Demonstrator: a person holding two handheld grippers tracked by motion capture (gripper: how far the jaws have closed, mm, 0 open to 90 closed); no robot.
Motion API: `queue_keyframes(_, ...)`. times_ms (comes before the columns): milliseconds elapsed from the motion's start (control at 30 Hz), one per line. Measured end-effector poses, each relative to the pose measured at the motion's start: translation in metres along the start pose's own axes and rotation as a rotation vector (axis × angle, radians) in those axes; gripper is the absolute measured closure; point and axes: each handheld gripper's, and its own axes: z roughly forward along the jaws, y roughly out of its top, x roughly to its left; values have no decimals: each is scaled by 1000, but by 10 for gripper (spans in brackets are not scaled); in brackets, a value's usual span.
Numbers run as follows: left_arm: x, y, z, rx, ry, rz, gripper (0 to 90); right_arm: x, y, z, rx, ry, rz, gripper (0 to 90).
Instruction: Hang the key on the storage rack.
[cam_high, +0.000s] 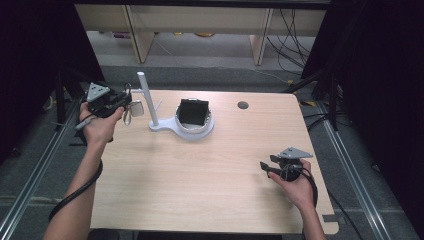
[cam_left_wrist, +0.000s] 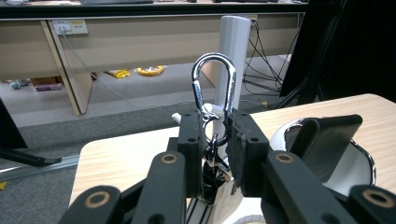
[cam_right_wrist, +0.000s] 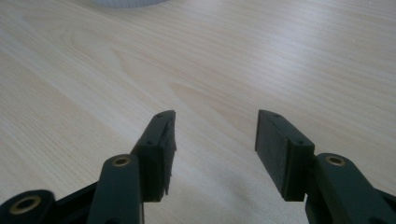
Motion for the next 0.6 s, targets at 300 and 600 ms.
queue_keyframes(300, 1, -3, 6, 12, -2, -10, 753, 2, 0, -1, 7, -2, 26, 488)
queue_keyframes(600, 3, -7, 11, 27, -11, -19, 753, 2, -1, 1, 6, 5, 28, 487)
